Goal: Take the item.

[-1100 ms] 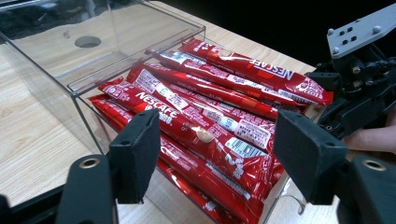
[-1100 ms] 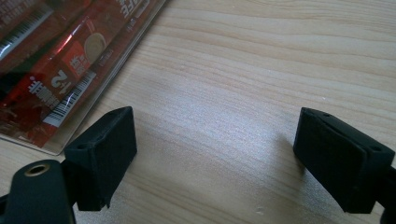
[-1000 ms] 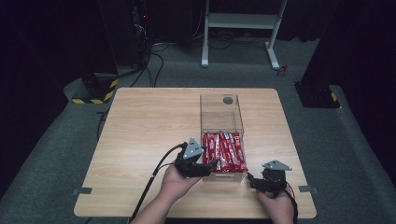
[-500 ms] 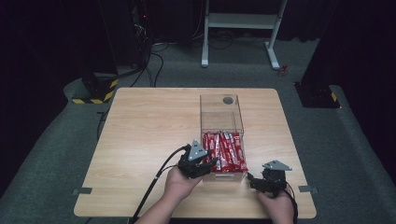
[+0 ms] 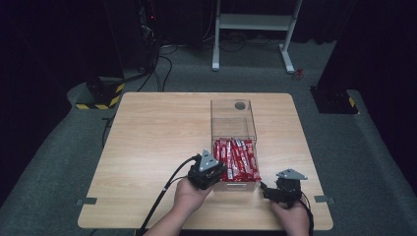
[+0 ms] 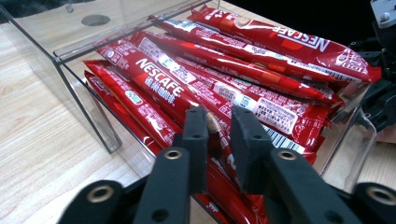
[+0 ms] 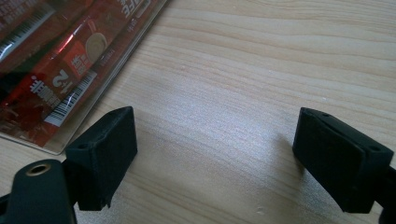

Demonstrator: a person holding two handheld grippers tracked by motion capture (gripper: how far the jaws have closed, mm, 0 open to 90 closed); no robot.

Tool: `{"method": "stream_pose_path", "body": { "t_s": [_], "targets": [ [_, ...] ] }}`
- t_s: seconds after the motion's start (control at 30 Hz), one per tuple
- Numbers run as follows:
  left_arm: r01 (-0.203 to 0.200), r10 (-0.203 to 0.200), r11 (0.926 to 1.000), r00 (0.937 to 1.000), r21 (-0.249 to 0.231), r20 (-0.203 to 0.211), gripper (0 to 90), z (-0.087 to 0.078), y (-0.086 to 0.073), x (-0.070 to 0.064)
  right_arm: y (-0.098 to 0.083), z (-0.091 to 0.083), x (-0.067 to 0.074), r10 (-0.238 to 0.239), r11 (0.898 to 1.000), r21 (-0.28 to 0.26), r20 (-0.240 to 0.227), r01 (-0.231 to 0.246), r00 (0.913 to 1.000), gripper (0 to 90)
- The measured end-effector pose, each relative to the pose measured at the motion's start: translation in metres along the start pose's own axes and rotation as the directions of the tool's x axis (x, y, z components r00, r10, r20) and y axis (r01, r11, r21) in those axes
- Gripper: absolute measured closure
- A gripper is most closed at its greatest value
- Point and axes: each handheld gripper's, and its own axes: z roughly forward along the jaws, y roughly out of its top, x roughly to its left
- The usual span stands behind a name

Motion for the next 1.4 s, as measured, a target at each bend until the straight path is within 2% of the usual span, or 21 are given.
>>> {"method": "stream_pose_path", "body": {
  "t_s": [0.33, 0.77, 1.1, 1.4],
  "targets": [
    [0.014, -0.014, 0.9999, 0.9999, -0.008, 0.002, 89.2, 0.0, -0.002, 0.0, 0.0, 0.0, 0.0, 0.003, 1.0, 0.001, 0.0, -0.003, 1.0, 13.6],
    [0.058, -0.057, 0.9977, 0.9979, -0.036, 0.031, 89.7, -0.014, -0.004, -0.003, 0.0, 0.0, 0.0, -0.001, 1.0, 0.0, -0.002, 0.001, 1.0, 13.6],
    [0.051, -0.049, 0.997, 0.9981, -0.057, 0.037, 89.7, -0.021, -0.006, -0.004, 0.0, 0.0, 0.001, 0.003, 1.0, 0.002, -0.002, -0.003, 1.0, 13.6],
    [0.054, -0.05, 0.9954, 0.9976, -0.079, 0.049, 89.7, -0.021, -0.008, -0.001, 0.0, 0.0, 0.001, 0.007, 1.0, 0.001, -0.003, -0.007, 1.0, 13.6]
  ]
}}
